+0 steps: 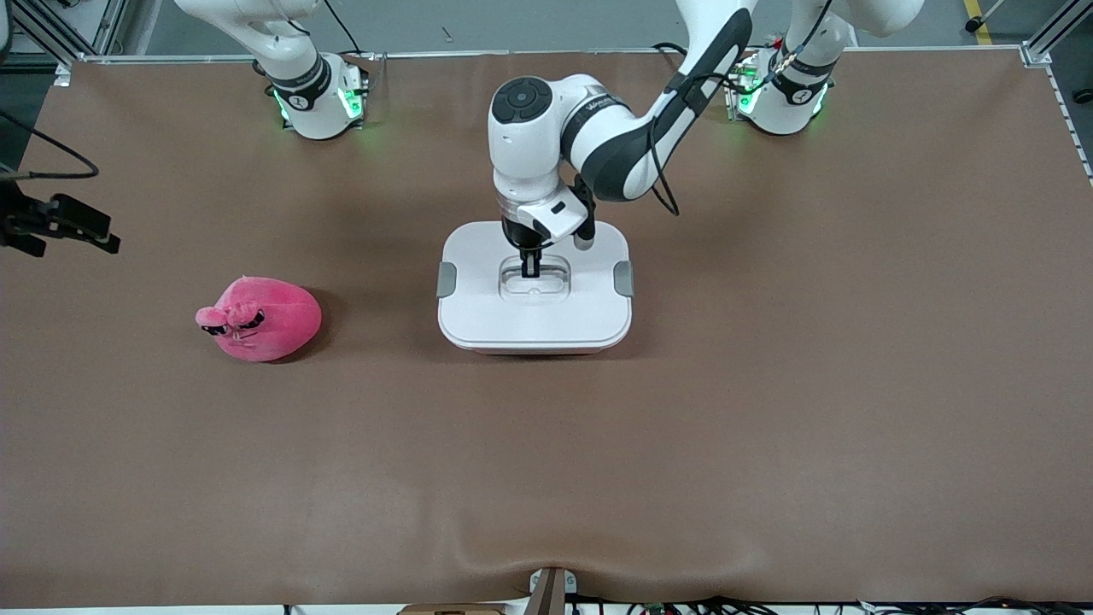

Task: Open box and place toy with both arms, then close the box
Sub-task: 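Lift the lid with the left gripper while the right gripper reaches the toy, then set the lid aside with the left gripper while the right gripper grasps the toy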

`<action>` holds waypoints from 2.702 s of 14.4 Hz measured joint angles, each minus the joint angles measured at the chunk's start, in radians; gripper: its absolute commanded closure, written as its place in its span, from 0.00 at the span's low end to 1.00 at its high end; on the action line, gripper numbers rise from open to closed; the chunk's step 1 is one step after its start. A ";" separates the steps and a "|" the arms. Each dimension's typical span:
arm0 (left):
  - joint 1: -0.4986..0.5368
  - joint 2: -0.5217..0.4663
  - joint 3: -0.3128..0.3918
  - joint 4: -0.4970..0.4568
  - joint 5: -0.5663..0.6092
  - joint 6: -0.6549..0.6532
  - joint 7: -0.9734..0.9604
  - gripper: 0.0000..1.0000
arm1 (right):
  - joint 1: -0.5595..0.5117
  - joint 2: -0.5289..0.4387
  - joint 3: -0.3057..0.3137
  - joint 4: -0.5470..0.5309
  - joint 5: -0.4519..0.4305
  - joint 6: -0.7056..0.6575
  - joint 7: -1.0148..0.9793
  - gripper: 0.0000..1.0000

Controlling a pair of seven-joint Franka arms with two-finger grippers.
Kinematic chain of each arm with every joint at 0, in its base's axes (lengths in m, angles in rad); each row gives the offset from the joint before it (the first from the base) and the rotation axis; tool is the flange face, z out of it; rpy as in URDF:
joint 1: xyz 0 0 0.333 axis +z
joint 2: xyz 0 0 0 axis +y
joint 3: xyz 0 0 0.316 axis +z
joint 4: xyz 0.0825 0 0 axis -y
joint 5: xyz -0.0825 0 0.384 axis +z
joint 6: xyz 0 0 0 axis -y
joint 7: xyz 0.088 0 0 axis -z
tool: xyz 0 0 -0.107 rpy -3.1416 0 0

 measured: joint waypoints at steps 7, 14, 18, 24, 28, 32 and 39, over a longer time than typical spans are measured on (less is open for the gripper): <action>0.008 -0.065 0.001 0.012 0.000 -0.083 0.001 1.00 | 0.017 0.015 0.003 -0.192 0.000 0.214 0.000 0.00; 0.128 -0.144 0.006 0.016 -0.050 -0.194 0.265 1.00 | 0.067 0.055 0.004 -0.415 0.000 0.451 0.000 0.26; 0.231 -0.176 0.008 0.017 -0.076 -0.254 0.472 1.00 | 0.068 0.108 0.004 -0.416 0.000 0.467 0.000 0.45; 0.419 -0.178 0.012 0.014 -0.080 -0.355 0.809 1.00 | 0.078 0.138 0.004 -0.414 0.000 0.468 0.000 1.00; 0.538 -0.170 0.013 -0.011 -0.083 -0.385 0.990 1.00 | 0.089 0.135 0.005 -0.382 0.000 0.460 0.000 1.00; 0.593 -0.139 0.013 -0.019 -0.085 -0.386 1.098 1.00 | 0.112 0.103 0.005 -0.277 0.000 0.316 -0.007 1.00; 0.695 -0.108 0.013 -0.025 -0.086 -0.383 1.265 1.00 | 0.231 0.039 0.011 -0.143 0.001 0.194 -0.213 1.00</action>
